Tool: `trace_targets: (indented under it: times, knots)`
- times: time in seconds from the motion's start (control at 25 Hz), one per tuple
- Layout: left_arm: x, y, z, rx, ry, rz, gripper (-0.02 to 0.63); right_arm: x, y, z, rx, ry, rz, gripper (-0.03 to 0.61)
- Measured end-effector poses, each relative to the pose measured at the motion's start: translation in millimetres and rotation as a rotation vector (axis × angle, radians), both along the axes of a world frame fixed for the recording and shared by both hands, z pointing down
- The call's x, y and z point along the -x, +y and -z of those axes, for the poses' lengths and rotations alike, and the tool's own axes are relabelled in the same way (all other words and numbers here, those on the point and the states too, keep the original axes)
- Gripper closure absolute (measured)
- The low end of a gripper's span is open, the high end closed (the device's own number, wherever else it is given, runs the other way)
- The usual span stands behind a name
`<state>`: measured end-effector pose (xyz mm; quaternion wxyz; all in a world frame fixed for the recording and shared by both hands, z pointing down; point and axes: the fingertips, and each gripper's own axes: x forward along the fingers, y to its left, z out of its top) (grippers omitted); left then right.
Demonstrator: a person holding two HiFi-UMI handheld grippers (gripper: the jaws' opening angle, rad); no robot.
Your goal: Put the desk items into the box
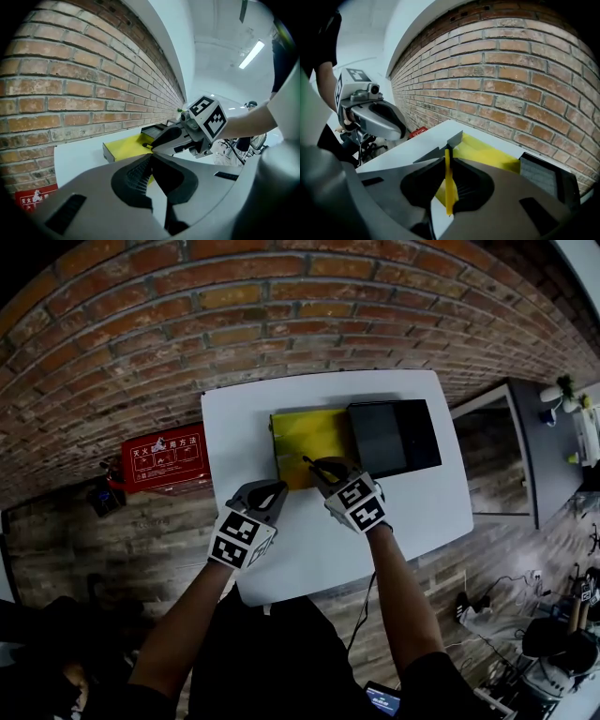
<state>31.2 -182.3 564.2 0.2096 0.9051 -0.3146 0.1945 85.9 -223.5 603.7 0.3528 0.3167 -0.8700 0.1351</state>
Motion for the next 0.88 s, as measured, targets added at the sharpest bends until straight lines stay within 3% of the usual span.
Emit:
trace_targets:
  times: [0.32,0.88]
  knots:
    - [1,-14,-7,0.018,0.011,0.007,0.600,2,-30,-25,0.046,0.094,0.021,0.515]
    - [17,-17,-21,0.053,-0.003,0.031,0.600,6,-35,-80,0.158,0.240,0.076,0.515]
